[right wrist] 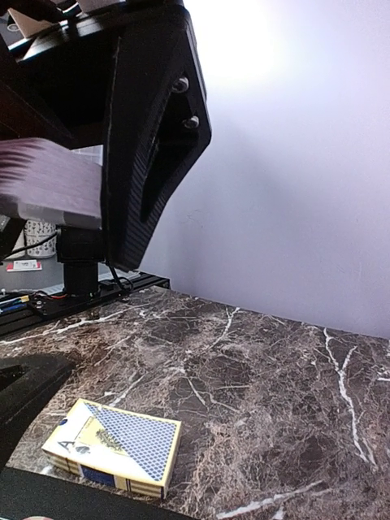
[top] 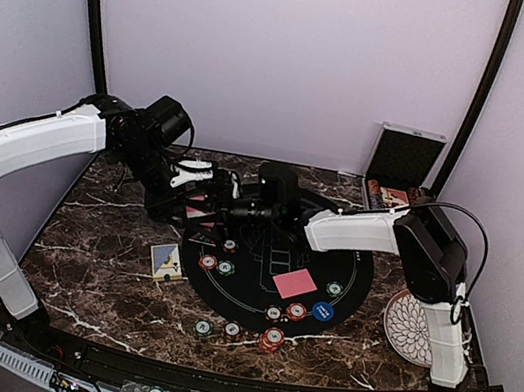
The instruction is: Distribute texas hold em gaming equipment
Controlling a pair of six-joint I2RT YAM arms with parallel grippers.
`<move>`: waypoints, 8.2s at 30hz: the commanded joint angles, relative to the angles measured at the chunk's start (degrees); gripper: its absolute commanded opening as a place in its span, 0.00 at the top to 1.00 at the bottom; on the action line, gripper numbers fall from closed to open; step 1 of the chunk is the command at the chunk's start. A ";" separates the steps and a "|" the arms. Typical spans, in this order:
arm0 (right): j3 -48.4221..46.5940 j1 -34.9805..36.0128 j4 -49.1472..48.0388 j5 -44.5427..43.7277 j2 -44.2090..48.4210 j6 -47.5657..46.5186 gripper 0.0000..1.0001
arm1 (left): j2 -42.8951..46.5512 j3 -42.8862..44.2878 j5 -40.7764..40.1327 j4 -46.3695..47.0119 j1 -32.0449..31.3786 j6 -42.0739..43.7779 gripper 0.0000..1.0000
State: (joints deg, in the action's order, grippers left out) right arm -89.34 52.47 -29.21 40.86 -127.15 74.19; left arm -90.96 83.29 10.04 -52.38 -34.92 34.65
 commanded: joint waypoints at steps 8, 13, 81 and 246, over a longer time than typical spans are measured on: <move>-2.48 0.48 -2.86 0.02 -3.67 2.60 0.20 | 0.70 0.63 0.92 -0.98 0.10 -0.38 1.00; 2.41 -0.91 -1.92 -1.67 -1.04 1.54 0.23 | 1.10 0.47 0.53 -0.81 0.11 -0.25 1.00; 4.58 -13.45 9.01 -0.83 4.98 -8.66 1.00 | 3.64 -2.82 -1.34 -1.66 0.11 1.08 1.00; 8.56 -3.78 3.48 3.40 13.30 -2.39 0.99 | 2.59 -0.58 0.33 -2.56 0.05 0.37 1.00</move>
State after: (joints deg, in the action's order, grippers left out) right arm -81.69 49.47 -23.33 42.74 -117.30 71.18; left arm -90.08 82.70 9.98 -55.27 -35.03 35.09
